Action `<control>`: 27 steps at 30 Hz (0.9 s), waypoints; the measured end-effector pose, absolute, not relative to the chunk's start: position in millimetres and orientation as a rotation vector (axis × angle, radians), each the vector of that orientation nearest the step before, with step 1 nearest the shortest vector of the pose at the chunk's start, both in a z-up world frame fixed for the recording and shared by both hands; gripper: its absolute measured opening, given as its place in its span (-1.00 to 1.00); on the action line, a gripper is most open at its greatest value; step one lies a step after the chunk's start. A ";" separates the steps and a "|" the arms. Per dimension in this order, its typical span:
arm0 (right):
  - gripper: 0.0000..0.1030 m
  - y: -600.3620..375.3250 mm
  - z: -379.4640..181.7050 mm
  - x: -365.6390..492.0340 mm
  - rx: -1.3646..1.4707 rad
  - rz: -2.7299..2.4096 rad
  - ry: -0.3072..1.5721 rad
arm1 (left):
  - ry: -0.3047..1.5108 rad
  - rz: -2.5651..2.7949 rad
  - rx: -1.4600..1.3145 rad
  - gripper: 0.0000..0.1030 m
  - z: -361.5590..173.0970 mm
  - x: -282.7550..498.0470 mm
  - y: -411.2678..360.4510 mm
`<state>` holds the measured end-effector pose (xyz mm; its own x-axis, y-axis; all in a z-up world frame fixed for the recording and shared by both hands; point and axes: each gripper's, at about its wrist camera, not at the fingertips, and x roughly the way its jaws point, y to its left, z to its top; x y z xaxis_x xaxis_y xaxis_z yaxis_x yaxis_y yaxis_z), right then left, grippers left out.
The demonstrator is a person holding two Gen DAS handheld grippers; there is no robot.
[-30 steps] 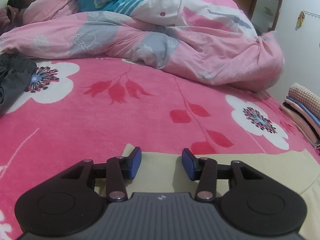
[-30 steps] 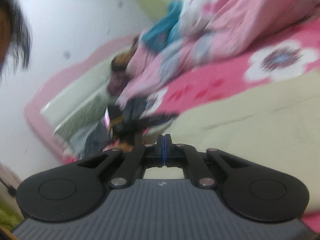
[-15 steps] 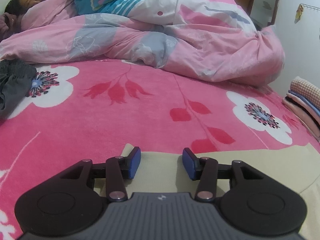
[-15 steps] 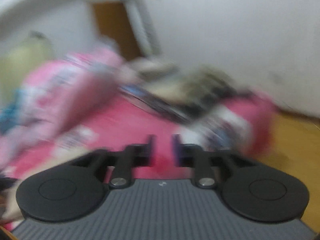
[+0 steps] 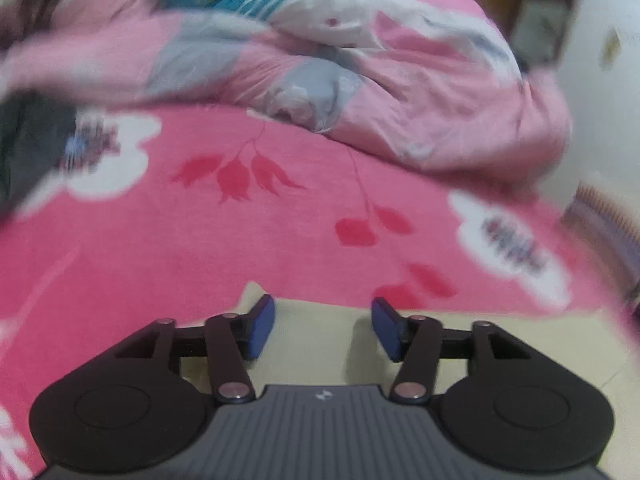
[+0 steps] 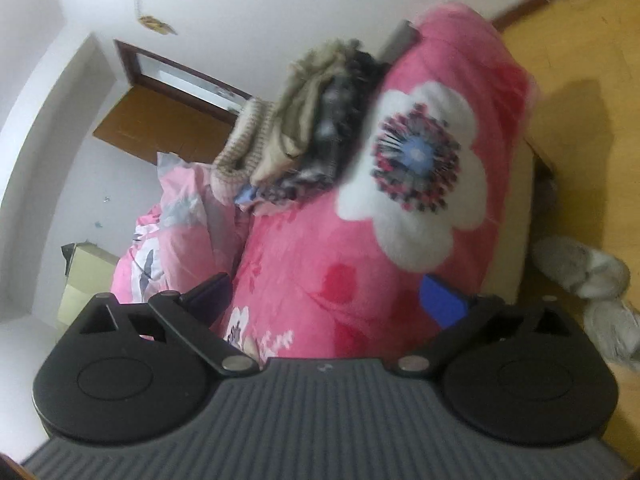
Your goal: Fold clothes
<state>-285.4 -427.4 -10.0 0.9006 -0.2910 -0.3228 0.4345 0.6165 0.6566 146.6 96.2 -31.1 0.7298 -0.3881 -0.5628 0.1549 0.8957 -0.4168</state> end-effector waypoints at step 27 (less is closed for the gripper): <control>-0.43 -266.8 -1.4 -104.0 0.256 -0.052 0.454 | 0.636 -0.323 -0.023 -0.09 -21.5 -39.4 65.2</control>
<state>-104.0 -266.8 -1.4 0.8980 0.0071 -0.4399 0.1064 0.9667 0.2328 -39.4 65.2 -21.5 0.7564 -0.3029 -0.5798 0.2887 0.9499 -0.1197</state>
